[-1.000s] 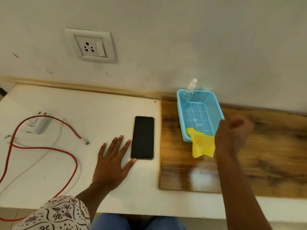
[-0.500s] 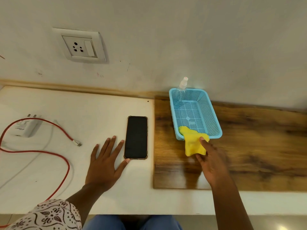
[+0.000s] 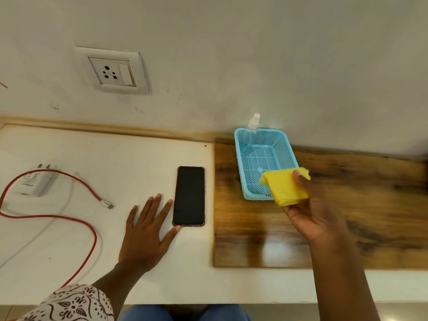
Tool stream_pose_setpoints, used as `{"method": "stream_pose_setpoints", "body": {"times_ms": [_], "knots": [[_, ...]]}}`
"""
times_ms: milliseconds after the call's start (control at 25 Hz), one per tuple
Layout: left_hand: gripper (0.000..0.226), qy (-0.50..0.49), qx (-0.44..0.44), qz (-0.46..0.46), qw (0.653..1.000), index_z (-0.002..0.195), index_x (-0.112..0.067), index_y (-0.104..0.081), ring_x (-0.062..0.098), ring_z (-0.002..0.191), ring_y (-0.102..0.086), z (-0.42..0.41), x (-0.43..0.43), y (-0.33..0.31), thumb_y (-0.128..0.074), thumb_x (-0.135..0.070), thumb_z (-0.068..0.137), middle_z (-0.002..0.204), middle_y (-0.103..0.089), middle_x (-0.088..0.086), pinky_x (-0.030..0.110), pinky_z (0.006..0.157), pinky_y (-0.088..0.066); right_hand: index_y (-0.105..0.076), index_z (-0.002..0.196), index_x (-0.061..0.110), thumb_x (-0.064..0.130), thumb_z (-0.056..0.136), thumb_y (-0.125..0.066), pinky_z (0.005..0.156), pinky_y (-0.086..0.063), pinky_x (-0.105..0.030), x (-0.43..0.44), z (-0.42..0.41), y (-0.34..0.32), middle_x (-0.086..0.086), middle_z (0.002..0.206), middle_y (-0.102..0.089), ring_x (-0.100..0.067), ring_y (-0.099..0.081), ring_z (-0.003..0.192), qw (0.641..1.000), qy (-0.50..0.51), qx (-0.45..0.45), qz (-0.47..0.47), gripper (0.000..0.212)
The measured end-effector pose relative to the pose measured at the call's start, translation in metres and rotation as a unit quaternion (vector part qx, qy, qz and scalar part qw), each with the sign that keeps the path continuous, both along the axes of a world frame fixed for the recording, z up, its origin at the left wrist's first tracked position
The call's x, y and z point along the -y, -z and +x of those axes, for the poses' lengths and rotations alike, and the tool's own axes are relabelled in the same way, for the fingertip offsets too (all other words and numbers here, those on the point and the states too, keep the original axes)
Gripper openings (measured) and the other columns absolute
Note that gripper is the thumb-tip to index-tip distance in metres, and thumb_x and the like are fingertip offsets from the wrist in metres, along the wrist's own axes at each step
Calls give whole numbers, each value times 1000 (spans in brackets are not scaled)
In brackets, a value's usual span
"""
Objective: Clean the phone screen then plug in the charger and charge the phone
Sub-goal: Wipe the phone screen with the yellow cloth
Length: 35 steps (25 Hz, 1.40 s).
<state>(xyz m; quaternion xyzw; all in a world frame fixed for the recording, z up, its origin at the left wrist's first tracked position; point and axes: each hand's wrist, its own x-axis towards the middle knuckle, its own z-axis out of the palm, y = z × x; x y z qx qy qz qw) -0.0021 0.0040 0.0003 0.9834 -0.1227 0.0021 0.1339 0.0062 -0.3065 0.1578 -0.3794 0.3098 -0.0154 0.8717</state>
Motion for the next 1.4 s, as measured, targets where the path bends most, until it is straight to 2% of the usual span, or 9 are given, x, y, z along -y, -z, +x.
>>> {"method": "stream_pose_setpoints", "body": {"times_ms": [160, 400, 520, 560, 680, 800, 880, 1120, 1400], "knots": [[71, -1, -3, 1, 1000, 146, -25, -21, 25, 143, -18, 0, 0, 0, -13, -66, 88, 155, -24, 6, 52, 114, -19, -63, 108, 11, 16, 67, -70, 60, -59, -32, -10, 10, -35, -8, 96, -77, -24, -74, 87, 996, -38, 79, -4, 42], [69, -2, -4, 9, 1000, 146, -26, -20, 24, 143, -17, 0, -1, 2, -19, -63, 88, 155, -22, 4, 51, 115, -19, -47, 132, 8, 0, 80, -61, 64, -61, -30, -62, 38, -22, -13, 112, -66, -25, -66, 96, 985, -169, 7, -27, 54], [68, -1, -4, 7, 1000, 146, -27, -19, 23, 144, -16, -1, -1, 4, -21, -63, 88, 156, -21, 4, 51, 115, -19, -44, 135, 7, -3, 90, -51, 79, -53, -32, -82, 55, -11, -14, 121, -58, -23, -57, 100, 956, -232, -42, -173, 47], [68, -2, -5, 8, 1000, 147, -27, -19, 23, 144, -16, 0, -1, 4, -21, -63, 88, 156, -21, 4, 51, 115, -18, -42, 136, 11, -2, 91, -50, 86, -47, -32, -86, 63, -6, -13, 131, -53, -22, -54, 106, 924, -239, -47, -295, 48], [68, -5, -2, 22, 1000, 147, -29, -14, 24, 143, -18, 1, -1, 5, -19, -64, 89, 156, -22, 4, 52, 115, -20, -33, 142, 20, 1, 91, -45, 85, -41, -31, -98, 89, 6, -14, 134, -52, -30, -54, 116, 733, -219, -17, -644, 56], [62, 5, 5, 33, 999, 147, -35, -10, 26, 144, -16, -1, -2, 6, -18, -62, 91, 156, -22, 6, 52, 115, -20, -21, 147, 18, -4, 86, -46, 82, -52, -41, -117, 107, 29, -20, 121, -58, -36, -61, 102, 583, -287, 14, -760, 70], [60, 9, 10, 35, 999, 146, -38, -11, 25, 144, -14, -2, -2, 7, -18, -61, 92, 156, -21, 6, 52, 115, -18, -14, 148, 14, -3, 87, -48, 90, -52, -45, -133, 108, 51, -19, 137, -47, -37, -56, 114, 505, -378, -8, -776, 73], [57, 20, 19, 32, 999, 146, -34, -20, 27, 143, -19, -2, -3, 5, -21, -57, 93, 154, -25, 5, 51, 115, -16, -14, 146, 3, 5, 91, -50, 114, -31, -46, -169, 96, 99, -18, 156, -17, -37, -17, 143, 447, -415, -38, -791, 65], [57, 24, 19, 22, 999, 145, -32, -24, 27, 143, -20, -1, -3, 3, -26, -55, 93, 153, -28, 1, 52, 115, -17, -12, 147, 8, 6, 93, -47, 116, -22, -48, -172, 88, 108, -14, 159, -9, -35, -8, 146, 408, -442, 16, -799, 64]]}}
